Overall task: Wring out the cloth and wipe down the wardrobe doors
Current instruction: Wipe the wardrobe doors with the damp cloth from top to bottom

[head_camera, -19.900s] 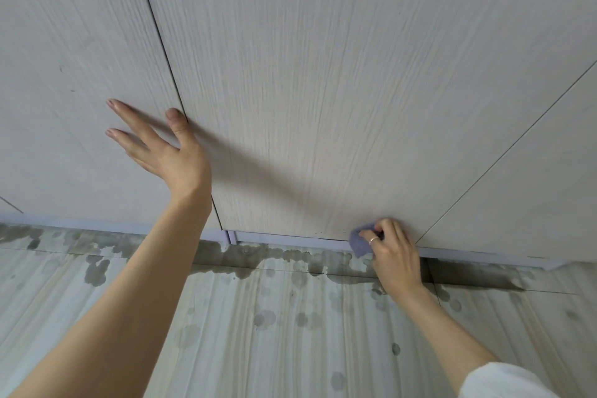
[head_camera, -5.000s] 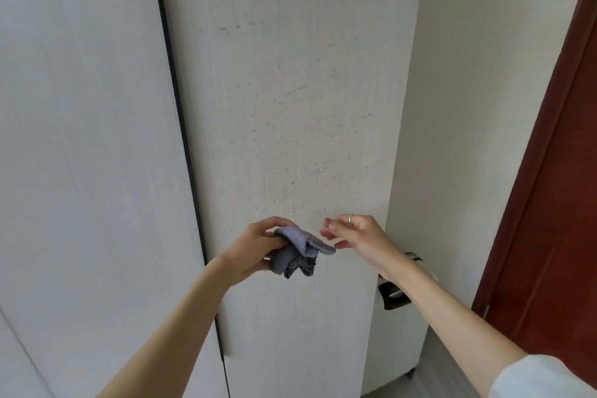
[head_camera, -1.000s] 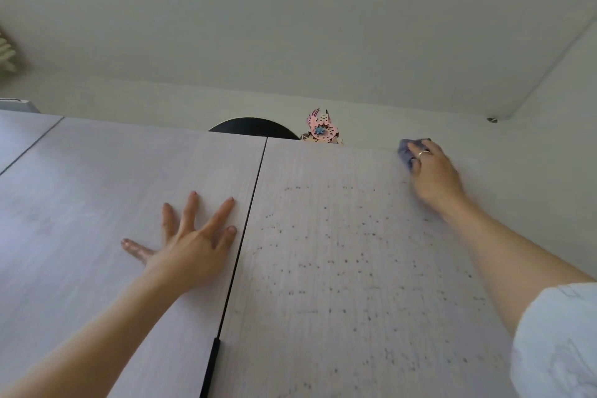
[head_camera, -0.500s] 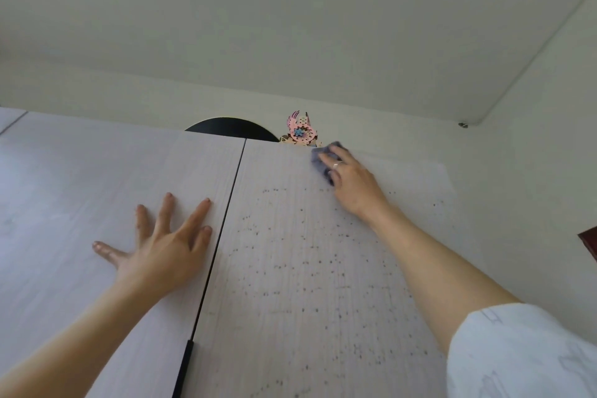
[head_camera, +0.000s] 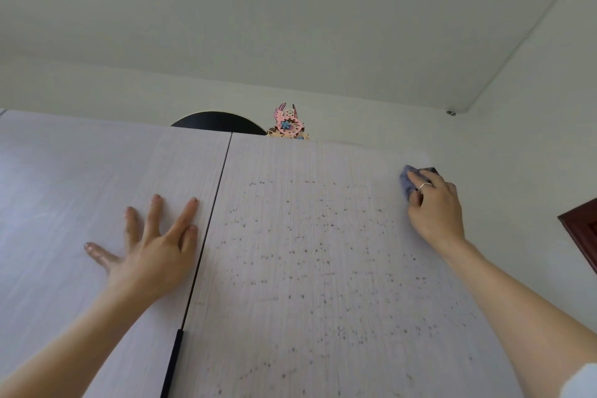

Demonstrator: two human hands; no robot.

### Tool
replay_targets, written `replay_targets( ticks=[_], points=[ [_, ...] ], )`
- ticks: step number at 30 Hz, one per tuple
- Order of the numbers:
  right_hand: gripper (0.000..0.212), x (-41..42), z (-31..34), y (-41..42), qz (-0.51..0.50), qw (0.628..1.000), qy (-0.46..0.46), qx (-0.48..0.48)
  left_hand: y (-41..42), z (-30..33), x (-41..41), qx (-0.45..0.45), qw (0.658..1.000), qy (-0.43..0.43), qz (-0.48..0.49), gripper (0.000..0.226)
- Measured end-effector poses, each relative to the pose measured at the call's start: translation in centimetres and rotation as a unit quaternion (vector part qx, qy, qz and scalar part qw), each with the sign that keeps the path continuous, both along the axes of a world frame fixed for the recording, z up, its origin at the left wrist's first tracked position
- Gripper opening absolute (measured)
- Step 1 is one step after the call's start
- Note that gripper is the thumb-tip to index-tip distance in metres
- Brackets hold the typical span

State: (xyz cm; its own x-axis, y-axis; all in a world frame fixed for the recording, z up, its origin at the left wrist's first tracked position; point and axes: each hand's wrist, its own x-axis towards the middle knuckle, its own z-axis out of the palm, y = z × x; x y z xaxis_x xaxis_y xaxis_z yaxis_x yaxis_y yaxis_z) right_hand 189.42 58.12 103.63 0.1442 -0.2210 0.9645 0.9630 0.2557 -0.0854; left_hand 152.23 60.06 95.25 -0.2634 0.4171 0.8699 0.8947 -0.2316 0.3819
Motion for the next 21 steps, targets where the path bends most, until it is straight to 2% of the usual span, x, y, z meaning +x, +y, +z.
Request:
replay_targets(
  ticks=[3,5,7,9,10,12,15,17,19,21],
  points=[
    [0.037,1.4,-3.1,0.3,-0.024,0.994,-0.095,0.040,0.2,-0.5,0.1,0.003,1.000,-0.002,-0.002,0.046],
    [0.039,2.5,-3.2,-0.4,-0.024,0.994,-0.102,0.027,0.2,-0.6,0.1,0.005,1.000,0.000,-0.002,0.046],
    [0.042,2.9,-1.8,-0.7,0.018,1.000,0.010,-0.007,0.2,-0.6,0.1,0.006,1.000,0.002,-0.002,0.046],
    [0.045,2.0,-0.1,-0.4,0.059,0.986,0.151,-0.038,0.1,-0.6,0.0,0.005,1.000,0.004,-0.003,0.046],
    [0.044,1.0,0.4,-0.1,0.058,0.982,0.176,-0.046,0.1,-0.7,0.0,0.004,1.000,0.005,-0.003,0.046],
    [0.042,-2.4,0.6,0.4,0.038,0.990,0.126,-0.049,0.1,-0.8,0.1,0.005,1.000,0.006,-0.003,0.046],
    [0.047,-7.7,-0.9,0.5,0.041,0.993,-0.082,-0.069,0.0,-0.9,0.1,0.008,1.000,0.006,-0.005,0.046],
    [0.048,-8.2,-1.2,0.0,0.021,0.985,-0.159,-0.060,0.0,-1.0,0.0,0.008,1.000,0.009,-0.002,0.046],
    [0.046,-6.0,-0.6,-0.3,-0.028,0.989,-0.137,-0.051,0.0,-1.0,0.1,0.008,1.000,0.009,-0.002,0.047],
    [0.044,-2.8,0.1,-0.5,-0.028,0.998,-0.018,-0.057,0.0,-1.1,0.4,0.012,1.000,0.003,-0.005,0.046]
  ],
)
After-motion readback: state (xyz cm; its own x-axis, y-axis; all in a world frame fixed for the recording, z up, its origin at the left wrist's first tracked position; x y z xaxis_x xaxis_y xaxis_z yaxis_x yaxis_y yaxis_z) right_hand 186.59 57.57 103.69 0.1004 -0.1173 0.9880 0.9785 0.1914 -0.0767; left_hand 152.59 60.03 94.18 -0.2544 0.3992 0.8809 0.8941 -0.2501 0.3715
